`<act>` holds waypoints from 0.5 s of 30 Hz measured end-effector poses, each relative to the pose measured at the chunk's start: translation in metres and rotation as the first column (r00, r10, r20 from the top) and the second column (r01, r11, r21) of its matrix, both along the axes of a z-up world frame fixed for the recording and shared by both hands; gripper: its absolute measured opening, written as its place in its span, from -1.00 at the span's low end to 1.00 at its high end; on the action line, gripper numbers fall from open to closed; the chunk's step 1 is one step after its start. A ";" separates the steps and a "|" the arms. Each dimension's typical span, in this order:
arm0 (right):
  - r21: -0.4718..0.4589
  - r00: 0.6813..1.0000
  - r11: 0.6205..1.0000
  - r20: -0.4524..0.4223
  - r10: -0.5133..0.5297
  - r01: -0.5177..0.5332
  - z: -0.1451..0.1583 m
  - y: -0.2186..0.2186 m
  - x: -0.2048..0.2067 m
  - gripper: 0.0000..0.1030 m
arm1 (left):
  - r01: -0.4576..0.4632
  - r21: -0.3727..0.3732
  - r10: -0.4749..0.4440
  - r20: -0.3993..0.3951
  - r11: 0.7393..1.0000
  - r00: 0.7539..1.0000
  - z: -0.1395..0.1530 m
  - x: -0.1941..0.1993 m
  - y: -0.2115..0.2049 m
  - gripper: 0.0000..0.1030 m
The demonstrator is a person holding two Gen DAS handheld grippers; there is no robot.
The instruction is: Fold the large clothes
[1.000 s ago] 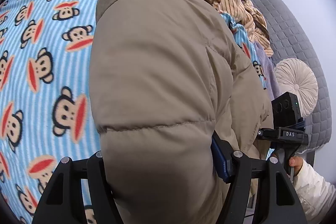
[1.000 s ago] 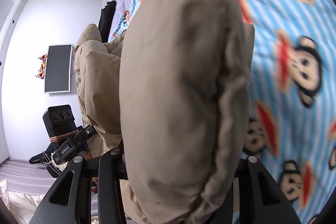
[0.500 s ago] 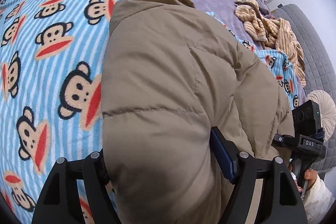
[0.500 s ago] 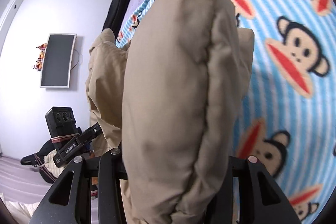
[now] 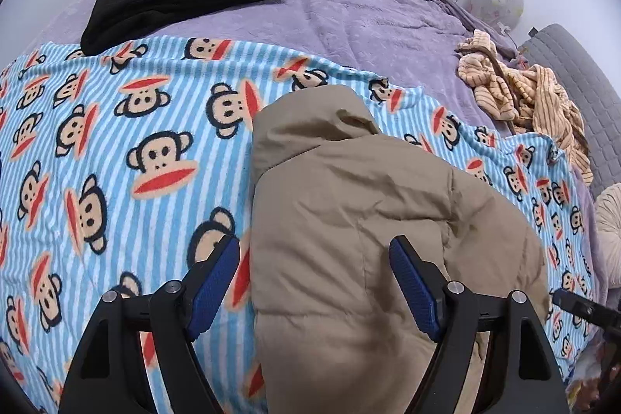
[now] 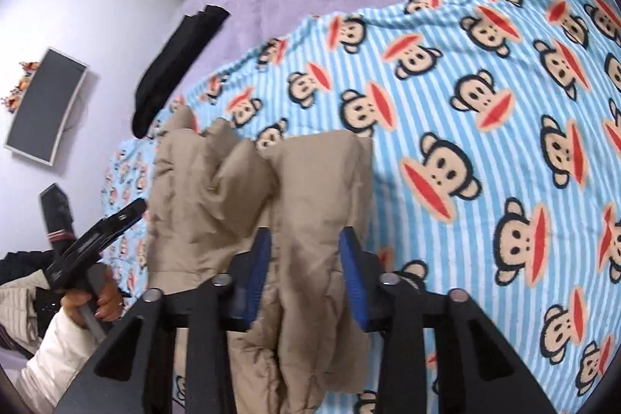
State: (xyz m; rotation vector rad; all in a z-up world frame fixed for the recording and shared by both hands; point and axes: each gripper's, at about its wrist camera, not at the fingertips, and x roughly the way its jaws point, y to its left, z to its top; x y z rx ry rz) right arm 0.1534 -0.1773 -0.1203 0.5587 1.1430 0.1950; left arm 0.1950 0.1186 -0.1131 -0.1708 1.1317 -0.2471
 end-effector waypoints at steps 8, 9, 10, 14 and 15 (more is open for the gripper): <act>-0.098 0.977 0.975 -0.099 0.189 -0.199 -0.039 0.053 -0.030 -0.44 | 0.089 0.105 -0.089 0.000 0.991 0.996 -0.030 -0.002 -0.077 0.66; -0.104 0.976 0.976 -0.130 0.177 -0.191 -0.054 0.051 -0.037 -0.46 | 0.095 0.112 -0.096 0.000 0.989 0.995 -0.032 -0.003 -0.081 0.69; -0.100 0.976 0.980 -0.157 0.153 -0.170 -0.070 0.046 -0.043 -0.51 | 0.097 0.131 -0.098 -0.001 0.987 0.995 -0.033 -0.003 -0.084 0.69; -0.014 0.983 0.996 -0.166 0.082 -0.086 -0.100 0.024 -0.046 -0.52 | 0.107 0.158 -0.107 -0.003 0.982 0.994 -0.017 -0.013 -0.080 0.69; -0.006 0.982 0.997 -0.171 0.076 -0.078 -0.102 0.023 -0.046 -0.52 | 0.107 0.158 -0.109 0.005 0.982 0.994 -0.011 -0.020 -0.075 0.69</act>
